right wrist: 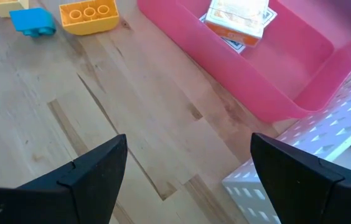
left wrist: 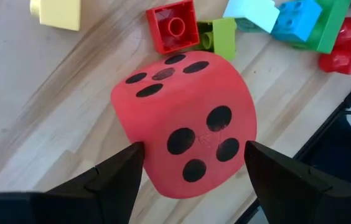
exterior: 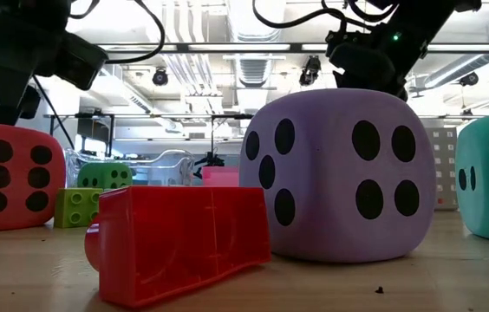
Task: Pick & Place Toys
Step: Put the red die into the transparent bin
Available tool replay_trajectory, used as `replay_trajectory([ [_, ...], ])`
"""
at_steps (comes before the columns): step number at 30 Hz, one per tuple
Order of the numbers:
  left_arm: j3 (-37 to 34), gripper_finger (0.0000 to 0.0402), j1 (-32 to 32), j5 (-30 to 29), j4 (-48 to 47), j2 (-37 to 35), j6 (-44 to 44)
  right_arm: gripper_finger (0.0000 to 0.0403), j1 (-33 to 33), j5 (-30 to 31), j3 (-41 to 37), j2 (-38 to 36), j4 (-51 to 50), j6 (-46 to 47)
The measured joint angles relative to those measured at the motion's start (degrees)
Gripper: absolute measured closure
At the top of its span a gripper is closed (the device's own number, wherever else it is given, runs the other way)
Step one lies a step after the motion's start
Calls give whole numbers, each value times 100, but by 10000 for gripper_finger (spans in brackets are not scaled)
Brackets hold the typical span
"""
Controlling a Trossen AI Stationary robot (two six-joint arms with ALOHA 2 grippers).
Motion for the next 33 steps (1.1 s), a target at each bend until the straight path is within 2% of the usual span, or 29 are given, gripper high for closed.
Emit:
replay_trajectory([
  [5,-2,99,-5,-89,-40,0,-20,69,0,0,0,0,11,0],
  [13,-2,8,-4,-173,-63,0,-155,69,0,0,0,0,15,-5],
  [23,42,58,-4,-116,-46,2,-256,69,0,0,0,0,33,-35],
  [33,428,62,-5,-193,-573,7,70,69,0,0,0,0,31,-35],
])
